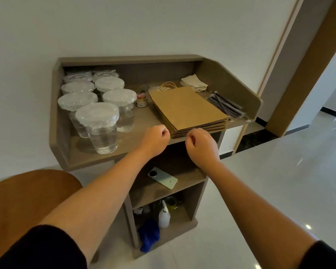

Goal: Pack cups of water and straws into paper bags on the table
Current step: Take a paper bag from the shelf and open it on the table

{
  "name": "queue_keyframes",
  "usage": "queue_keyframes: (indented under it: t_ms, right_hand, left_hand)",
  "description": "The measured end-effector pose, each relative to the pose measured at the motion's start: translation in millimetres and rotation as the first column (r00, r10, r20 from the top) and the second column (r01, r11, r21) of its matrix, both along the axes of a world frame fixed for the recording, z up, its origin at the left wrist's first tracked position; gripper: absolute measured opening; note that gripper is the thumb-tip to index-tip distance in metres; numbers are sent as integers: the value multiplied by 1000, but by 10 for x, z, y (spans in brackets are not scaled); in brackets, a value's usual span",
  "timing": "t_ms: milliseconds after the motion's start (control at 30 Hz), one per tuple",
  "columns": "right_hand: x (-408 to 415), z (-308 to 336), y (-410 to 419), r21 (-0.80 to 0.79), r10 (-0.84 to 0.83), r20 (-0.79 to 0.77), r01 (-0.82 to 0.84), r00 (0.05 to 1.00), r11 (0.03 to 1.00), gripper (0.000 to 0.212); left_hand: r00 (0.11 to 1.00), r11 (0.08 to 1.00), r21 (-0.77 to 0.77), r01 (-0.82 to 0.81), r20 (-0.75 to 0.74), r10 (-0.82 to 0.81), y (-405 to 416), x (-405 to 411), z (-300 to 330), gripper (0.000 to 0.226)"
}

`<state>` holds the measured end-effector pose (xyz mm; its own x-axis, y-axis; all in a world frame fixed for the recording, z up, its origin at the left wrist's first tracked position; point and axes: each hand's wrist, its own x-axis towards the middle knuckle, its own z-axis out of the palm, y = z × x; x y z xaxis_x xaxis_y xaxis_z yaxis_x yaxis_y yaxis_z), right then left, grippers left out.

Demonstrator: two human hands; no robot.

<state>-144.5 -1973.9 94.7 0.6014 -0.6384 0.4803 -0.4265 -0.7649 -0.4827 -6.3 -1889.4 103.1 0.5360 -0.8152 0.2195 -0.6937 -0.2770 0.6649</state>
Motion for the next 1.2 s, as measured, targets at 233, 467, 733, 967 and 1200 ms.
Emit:
queue_keyframes:
  t_ms: [233, 467, 733, 967, 1200]
  right_hand:
    - [79, 358, -765, -60, -217, 36, 219, 975, 974, 29]
    - [41, 385, -1348, 194, -266, -301, 332, 916, 923, 50]
    - [-8, 272, -1610, 253, -162, -234, 221, 959, 942, 47]
    - [-56, 279, -1628, 370, -34, 185, -37, 982, 928, 50]
    - [-86, 324, -1448, 530, -113, 327, -83, 938, 844, 61]
  left_hand:
    - [964, 964, -18, -265, -2, 265, -455, -5, 109, 26]
    - [912, 892, 209, -402, 1, 410, -835, -92, 114, 47]
    - [867, 877, 99, -469, -138, 479, -976, -280, 107, 39]
    - [846, 866, 24, -499, -199, 494, -947, -369, 127, 53]
    - [680, 693, -205, -691, -508, 528, -813, -452, 121, 38]
